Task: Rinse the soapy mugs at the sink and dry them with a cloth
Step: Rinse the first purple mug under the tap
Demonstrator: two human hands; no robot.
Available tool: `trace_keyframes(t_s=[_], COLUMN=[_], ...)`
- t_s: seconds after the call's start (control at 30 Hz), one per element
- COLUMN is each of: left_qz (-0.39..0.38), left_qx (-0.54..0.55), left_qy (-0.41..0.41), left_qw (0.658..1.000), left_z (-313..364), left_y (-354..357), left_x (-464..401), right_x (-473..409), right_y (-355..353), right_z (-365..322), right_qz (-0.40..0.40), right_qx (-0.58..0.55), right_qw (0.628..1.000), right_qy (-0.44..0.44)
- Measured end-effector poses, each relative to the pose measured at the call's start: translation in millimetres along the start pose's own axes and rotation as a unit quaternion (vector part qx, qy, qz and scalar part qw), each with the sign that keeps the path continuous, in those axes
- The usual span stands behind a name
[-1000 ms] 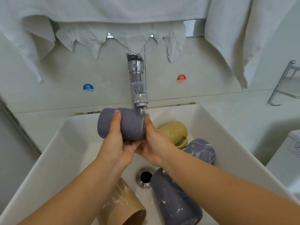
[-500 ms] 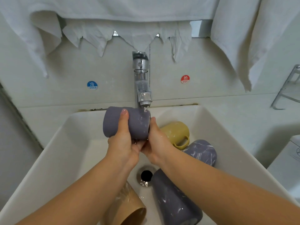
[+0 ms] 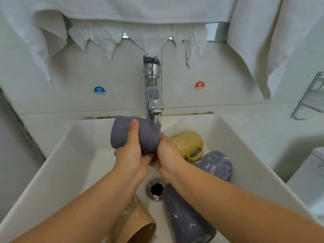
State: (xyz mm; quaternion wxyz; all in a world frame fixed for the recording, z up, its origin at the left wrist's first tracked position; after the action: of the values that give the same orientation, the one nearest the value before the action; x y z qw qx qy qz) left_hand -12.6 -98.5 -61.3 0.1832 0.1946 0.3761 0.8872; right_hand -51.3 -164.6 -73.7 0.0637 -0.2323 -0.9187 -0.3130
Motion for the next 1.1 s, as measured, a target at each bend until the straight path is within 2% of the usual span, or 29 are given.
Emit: trace_keyframes(t_s=[0.17,0.3,0.4,0.47,0.57,0.63,0.73,0.8,0.87,0.93,1.0,1.1], left_qz=[-0.013,-0.075,-0.092,-0.109,-0.172,-0.209,-0.231,-0.244,-0.262,-0.282,-0.296,-0.317], left_qx=[-0.092,-0.223,-0.303,-0.382,-0.499,-0.550,-0.593,-0.622,-0.659,-0.689,-0.704,-0.709], left_qy=[0.025,0.068,0.054,0.064,0.089,0.099,0.124,0.153,0.185,0.213,0.228,0.235], left_qw=[0.995,0.970,0.947,0.915,0.844,0.803,0.761,0.728,0.680,0.633,0.604,0.584], left_z=[16,32,31,28,22,19,23,27,31,31,32,34], left_y=[-5,-5,-7,-7,-3,-4,-5,-3,3,8,11,12], left_x=[-3,-2,-1,0,4,5,4,4,7,10,10,9], right_x=[12,11,12,19,22,25,24,24,20,15,11,9], right_y=[11,4,-9,-14,-19,-13,-13,-15,-16,-18,-19,-19], right_z=[5,-12,-38,-54,-68,-71,-73,-65,-53,-48,-51,-59], right_qz=[-0.034,0.008,0.034,0.026,0.017,-0.012,-0.040,-0.066,-0.091,-0.089,-0.076,-0.050], right_qx=[0.037,0.140,0.169,0.209,0.359,0.421,0.474,0.481,0.485,0.516,0.544,0.558], right_qw=[0.999,0.990,0.985,0.978,0.932,0.905,0.878,0.874,0.870,0.852,0.834,0.819], right_qy=[-0.011,0.012,0.017,0.001,-0.047,-0.062,-0.061,-0.030,0.001,-0.017,-0.061,-0.126])
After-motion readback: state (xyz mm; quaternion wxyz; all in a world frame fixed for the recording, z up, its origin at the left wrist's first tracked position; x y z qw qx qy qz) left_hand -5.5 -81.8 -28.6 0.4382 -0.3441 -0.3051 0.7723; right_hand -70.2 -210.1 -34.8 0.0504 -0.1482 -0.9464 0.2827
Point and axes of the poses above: each hand's wrist, its own x-axis away from the middle knuckle, its own y-axis out of the palm, z = x × y, the point moved 5 cm from there along -x, towards the middle knuckle, and after that the axes turned 12 degrees about -z, right-handed, at the moved point
